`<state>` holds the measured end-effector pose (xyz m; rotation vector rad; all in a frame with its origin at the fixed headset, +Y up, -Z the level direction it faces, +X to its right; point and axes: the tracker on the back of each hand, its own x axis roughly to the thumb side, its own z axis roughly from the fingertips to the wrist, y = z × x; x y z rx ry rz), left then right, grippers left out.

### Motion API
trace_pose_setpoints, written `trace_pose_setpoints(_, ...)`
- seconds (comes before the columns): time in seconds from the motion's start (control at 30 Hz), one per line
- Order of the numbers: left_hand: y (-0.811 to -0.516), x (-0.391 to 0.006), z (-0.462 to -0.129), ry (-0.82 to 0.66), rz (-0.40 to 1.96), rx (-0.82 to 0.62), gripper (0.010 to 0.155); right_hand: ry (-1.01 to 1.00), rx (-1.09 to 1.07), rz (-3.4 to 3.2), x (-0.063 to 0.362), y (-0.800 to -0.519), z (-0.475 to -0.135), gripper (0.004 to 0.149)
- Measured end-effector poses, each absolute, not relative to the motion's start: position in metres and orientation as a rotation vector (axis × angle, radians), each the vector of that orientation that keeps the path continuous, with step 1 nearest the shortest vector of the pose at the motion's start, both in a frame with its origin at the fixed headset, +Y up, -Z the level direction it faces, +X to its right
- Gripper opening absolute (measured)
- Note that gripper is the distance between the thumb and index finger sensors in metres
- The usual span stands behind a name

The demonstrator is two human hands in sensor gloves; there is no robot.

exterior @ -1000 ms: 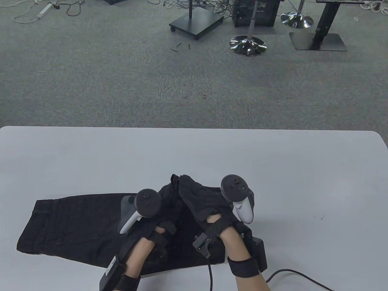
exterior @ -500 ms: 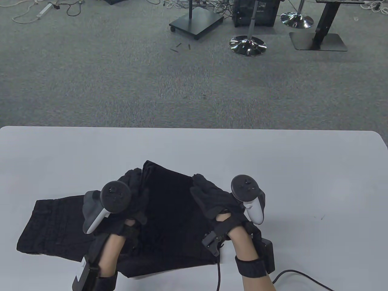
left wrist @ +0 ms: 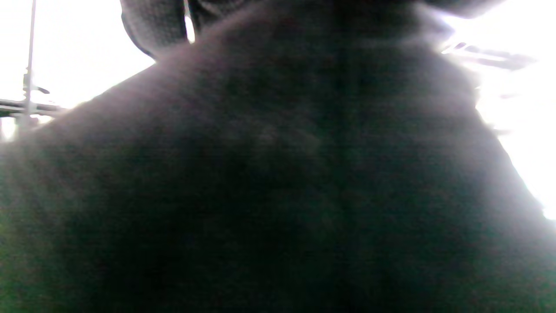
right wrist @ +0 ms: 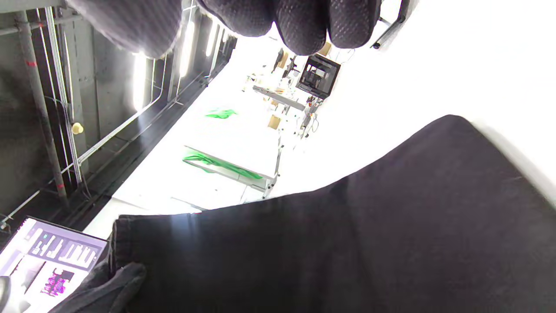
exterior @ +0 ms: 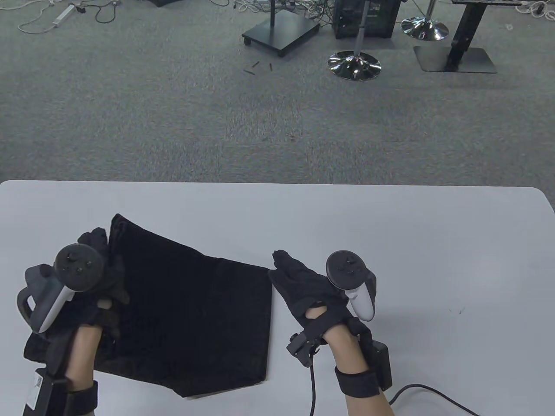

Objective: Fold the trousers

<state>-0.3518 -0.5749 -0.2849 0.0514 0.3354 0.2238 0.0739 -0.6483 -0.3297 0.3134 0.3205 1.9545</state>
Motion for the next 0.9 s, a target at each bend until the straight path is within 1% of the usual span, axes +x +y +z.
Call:
trace_pose_setpoints(0.1,-0.599,-0.386,-0.290,0.444,0.219,-0.023,0.066,0.332,0.332,1.967,0.070,-0.649,-0.329,0.066)
trace_pose_setpoints(0.13,-0.604,-0.392,-0.291,0.463,0.216,-0.036,0.066,0.335,0.335,1.970,0.070,-0.650,-0.329,0.066)
trace_pose_setpoints(0.2,-0.625,-0.410,-0.295,0.516,0.211,-0.075,0.066,0.342,0.335,1.973,0.069,-0.651,-0.330,0.066)
trace_pose_setpoints(0.23,-0.630,-0.413,-0.296,0.522,0.213,-0.086,0.067,0.342,0.335,1.973,0.068,-0.652,-0.330,0.066)
trace_pose_setpoints(0.3,-0.654,-0.425,-0.302,0.558,0.227,-0.128,0.067,0.352,0.334,1.973,0.068,-0.654,-0.331,0.066)
trace_pose_setpoints(0.37,-0.670,-0.429,-0.305,0.574,0.231,-0.142,0.068,0.355,0.333,1.975,0.067,-0.655,-0.332,0.066)
trace_pose_setpoints(0.47,-0.688,-0.434,-0.309,0.603,0.243,-0.140,0.068,0.362,0.337,1.977,0.067,-0.656,-0.332,0.066)
trace_pose_setpoints(0.53,-0.699,-0.438,-0.311,0.632,0.235,-0.167,0.070,0.362,0.335,1.980,0.067,-0.656,-0.332,0.066)
trace_pose_setpoints(0.73,-0.709,-0.446,-0.311,0.672,0.216,-0.219,0.070,0.372,0.332,1.976,0.066,-0.656,-0.332,0.066)
trace_pose_setpoints(0.9,-0.704,-0.434,-0.315,0.625,0.230,-0.198,0.072,0.380,0.334,1.979,0.064,-0.658,-0.332,0.066)
